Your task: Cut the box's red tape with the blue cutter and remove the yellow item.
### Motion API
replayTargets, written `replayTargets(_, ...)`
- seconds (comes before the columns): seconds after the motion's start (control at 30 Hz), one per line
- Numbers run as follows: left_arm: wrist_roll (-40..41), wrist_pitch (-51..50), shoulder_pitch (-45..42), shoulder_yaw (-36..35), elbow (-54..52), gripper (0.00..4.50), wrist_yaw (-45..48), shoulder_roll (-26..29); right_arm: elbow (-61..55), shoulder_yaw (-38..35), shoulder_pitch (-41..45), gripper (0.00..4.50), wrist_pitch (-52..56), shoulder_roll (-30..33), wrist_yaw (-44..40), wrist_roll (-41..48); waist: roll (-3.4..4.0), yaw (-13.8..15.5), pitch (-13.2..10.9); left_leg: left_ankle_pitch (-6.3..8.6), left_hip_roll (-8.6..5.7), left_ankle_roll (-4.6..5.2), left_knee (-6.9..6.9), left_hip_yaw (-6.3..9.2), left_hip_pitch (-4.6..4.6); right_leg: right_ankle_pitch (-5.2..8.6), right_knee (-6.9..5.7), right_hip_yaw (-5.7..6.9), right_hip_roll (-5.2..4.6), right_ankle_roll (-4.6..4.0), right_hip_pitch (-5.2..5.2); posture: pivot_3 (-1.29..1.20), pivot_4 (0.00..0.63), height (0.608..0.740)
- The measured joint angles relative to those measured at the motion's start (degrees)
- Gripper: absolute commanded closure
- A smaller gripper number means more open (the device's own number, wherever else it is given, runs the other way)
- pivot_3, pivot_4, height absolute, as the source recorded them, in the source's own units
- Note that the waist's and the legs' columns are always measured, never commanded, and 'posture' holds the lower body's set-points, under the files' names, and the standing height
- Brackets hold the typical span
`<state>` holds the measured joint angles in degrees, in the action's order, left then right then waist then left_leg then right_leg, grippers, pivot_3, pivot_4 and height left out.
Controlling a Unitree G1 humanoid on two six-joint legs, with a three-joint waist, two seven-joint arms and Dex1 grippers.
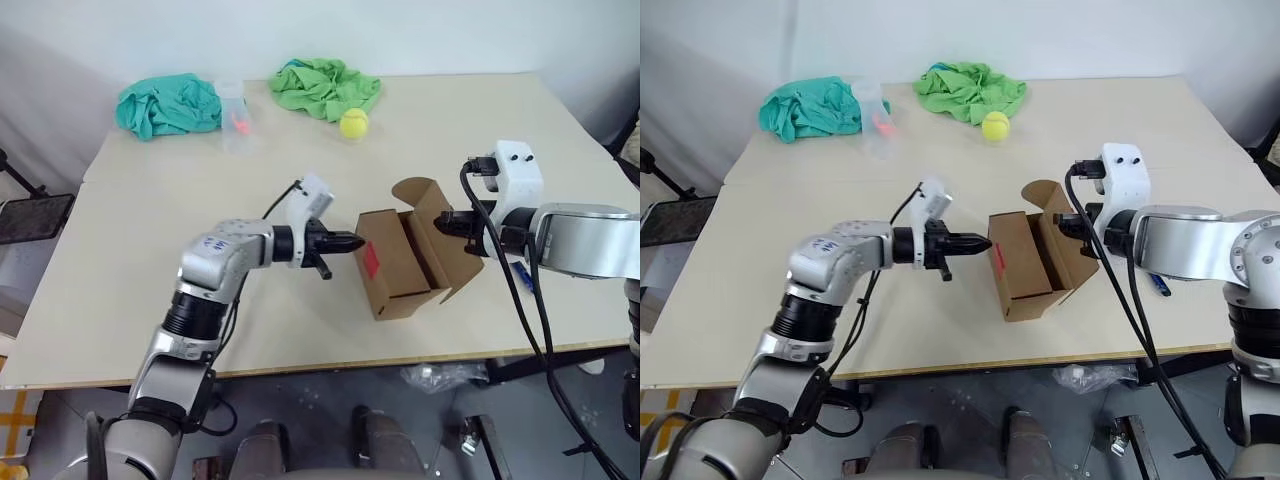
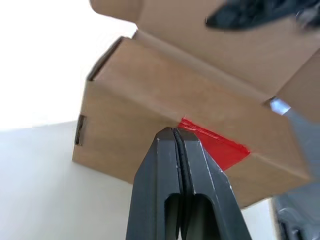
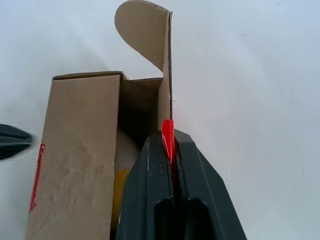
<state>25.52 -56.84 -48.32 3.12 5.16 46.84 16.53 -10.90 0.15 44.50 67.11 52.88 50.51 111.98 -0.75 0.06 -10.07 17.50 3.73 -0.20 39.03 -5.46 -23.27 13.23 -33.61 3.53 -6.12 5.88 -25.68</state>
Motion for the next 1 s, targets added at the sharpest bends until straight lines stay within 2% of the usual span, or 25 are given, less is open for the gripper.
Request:
replayTargets(0.1, 4.3, -3.5, -2.8, -2.1, -2.2, 4.50, 0.4, -1.6, 0.2, 0.2, 1.3, 4.47, -0.7, -0.4, 0.2, 0.0, -0.01, 0.5, 0.0, 0.00, -0.01, 0.00, 0.01, 0.02, -0.09, -0.04, -0.03, 0.00, 0.00, 0.07, 0.01, 0.00, 0.150, 0.740)
replayTargets(0.2, 4.5, -2.8, -4.3, 0.8, -4.6, 4.50, -0.1, -3.8, 0.6, 1.0, 2.5, 4.47, -0.7, -0.5, 0.2, 0.1, 0.00, 1.1, 0.0, 0.04, -0.03, 0.06, 0.00, -0.03, -0.08, -0.06, 0.06, -0.01, 0.00, 0.10, 0.06, 0.00, 0.150, 0.740)
replayTargets(0.33, -0.1, 1.4, -4.3, 6.6, -1.6, 4.50, -4.5, -7.5, 1.2, 1.8, 2.6, 4.47, -0.7, -0.9, 0.2, 0.1, -0.01, 1.4, 0.0, 0.04, -0.04, 0.07, 0.01, -0.04, -0.14, -0.07, 0.11, 0.00, 0.00, 0.12, 0.05, 0.00, 0.150, 0.740)
replayTargets(0.5, -8.4, 9.5, -6.3, 13.1, 5.6, 4.50, -7.1, -7.4, 1.4, 1.8, 2.6, 4.47, -0.8, -1.0, 0.3, 0.1, 0.00, 1.3, 0.0, 0.05, -0.01, 0.09, 0.01, -0.03, -0.12, -0.06, 0.11, 0.01, 0.03, 0.11, 0.02, 0.00, 0.150, 0.740)
replayTargets(0.63, -11.8, 14.7, -7.4, 17.0, 6.5, 4.50, -4.6, -4.3, 1.3, 1.8, 2.6, 4.47, -0.8, -1.0, 0.3, 0.1, 0.00, 1.2, 0.0, 0.06, 0.02, 0.10, -0.01, -0.06, -0.07, -0.04, 0.09, 0.01, 0.04, 0.07, 0.02, 0.00, 0.150, 0.740)
replayTargets(1.0, -12.8, 16.0, -2.8, 17.3, -1.5, 4.50, -0.8, 5.5, 1.0, 1.1, -0.1, 4.47, -0.9, 2.9, 0.3, 0.1, 0.02, 1.3, 0.0, 0.05, 0.05, 0.09, 0.03, -0.05, 0.04, 0.01, 0.08, 0.00, 0.03, -0.01, 0.05, 0.00, 0.150, 0.740)
